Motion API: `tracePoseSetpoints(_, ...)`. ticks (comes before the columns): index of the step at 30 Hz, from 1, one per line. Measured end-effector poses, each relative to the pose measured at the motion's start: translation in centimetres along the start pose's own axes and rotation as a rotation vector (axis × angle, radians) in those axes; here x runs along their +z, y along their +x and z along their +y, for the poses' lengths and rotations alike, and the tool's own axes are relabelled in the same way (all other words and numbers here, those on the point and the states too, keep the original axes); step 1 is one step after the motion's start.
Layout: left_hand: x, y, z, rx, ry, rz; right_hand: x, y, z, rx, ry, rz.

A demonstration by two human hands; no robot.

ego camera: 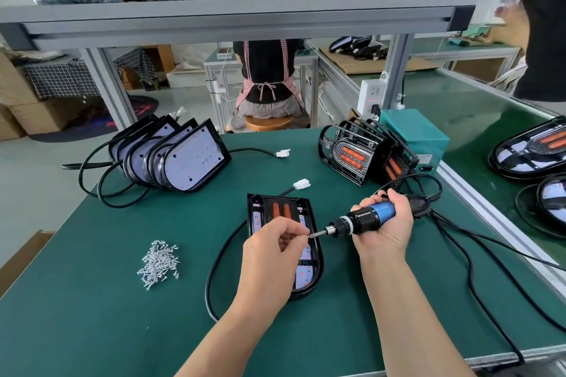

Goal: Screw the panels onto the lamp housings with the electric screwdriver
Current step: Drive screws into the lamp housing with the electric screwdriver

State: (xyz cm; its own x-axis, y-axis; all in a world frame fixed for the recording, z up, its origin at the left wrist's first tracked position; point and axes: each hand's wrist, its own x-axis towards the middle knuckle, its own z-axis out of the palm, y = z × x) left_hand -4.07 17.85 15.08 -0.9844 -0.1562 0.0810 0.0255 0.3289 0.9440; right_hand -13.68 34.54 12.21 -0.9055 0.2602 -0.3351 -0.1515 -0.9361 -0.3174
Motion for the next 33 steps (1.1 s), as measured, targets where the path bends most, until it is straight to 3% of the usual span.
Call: tracePoseSetpoints(33, 0.55, 0.19, -0.3, -0.003, -0.013, 0.031, -0.09, 0.4, 0.18, -0.007, -0.023, 0.016)
